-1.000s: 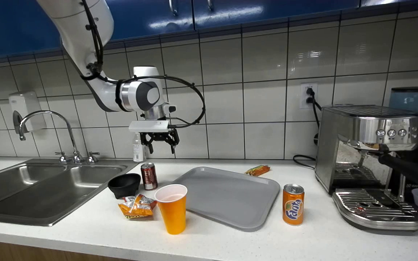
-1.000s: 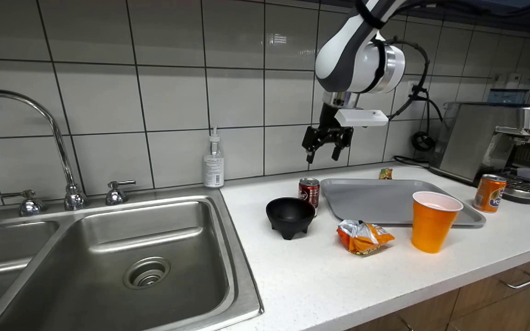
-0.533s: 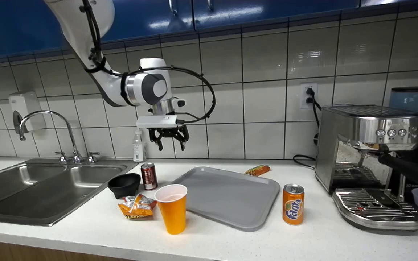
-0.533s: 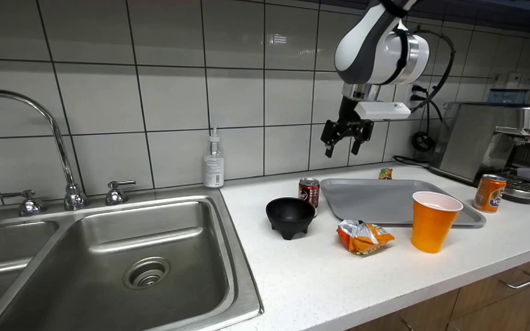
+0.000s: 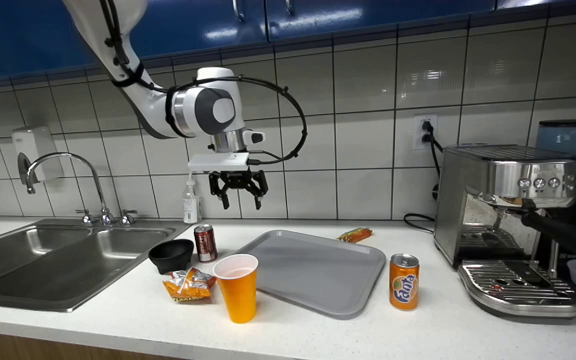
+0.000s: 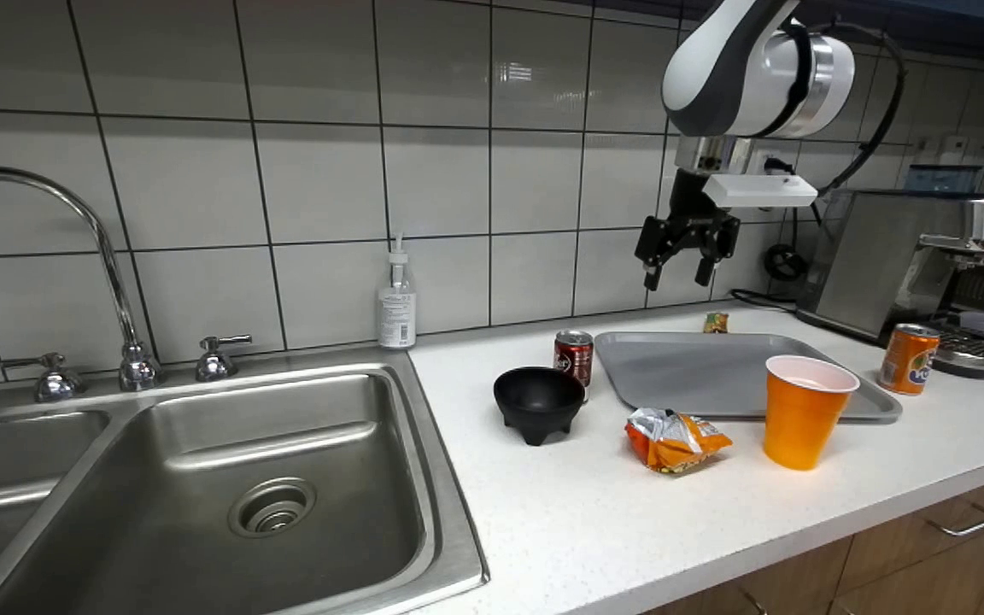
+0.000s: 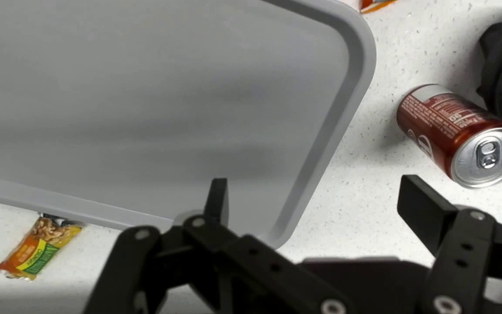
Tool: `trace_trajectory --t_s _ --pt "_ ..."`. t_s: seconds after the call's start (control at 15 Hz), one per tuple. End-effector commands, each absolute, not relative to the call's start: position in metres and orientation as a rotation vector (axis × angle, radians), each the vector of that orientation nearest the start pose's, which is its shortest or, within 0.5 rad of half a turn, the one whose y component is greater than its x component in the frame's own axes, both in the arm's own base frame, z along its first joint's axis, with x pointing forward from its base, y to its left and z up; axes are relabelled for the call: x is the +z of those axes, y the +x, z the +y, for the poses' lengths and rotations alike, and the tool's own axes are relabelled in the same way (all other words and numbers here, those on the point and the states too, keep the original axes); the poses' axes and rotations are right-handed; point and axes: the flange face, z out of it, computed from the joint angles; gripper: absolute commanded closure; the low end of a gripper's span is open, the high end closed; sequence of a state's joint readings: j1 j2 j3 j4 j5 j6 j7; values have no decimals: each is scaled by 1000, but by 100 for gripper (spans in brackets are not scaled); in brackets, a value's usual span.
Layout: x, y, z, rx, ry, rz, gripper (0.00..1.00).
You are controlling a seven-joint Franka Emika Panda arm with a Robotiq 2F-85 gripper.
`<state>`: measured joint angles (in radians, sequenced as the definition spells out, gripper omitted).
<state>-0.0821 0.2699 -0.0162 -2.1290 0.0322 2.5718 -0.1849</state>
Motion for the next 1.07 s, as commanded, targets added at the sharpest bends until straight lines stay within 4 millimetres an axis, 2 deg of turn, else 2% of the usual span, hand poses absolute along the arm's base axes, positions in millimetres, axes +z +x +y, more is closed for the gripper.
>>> trace_trajectory --t_s 0.0,0.4,1.0 --pt "314 559 -66 -198 -3131 -103 0" --pt "318 519 -68 -118 -3096 -280 0" --pt "308 465 -53 -9 -2997 -562 0"
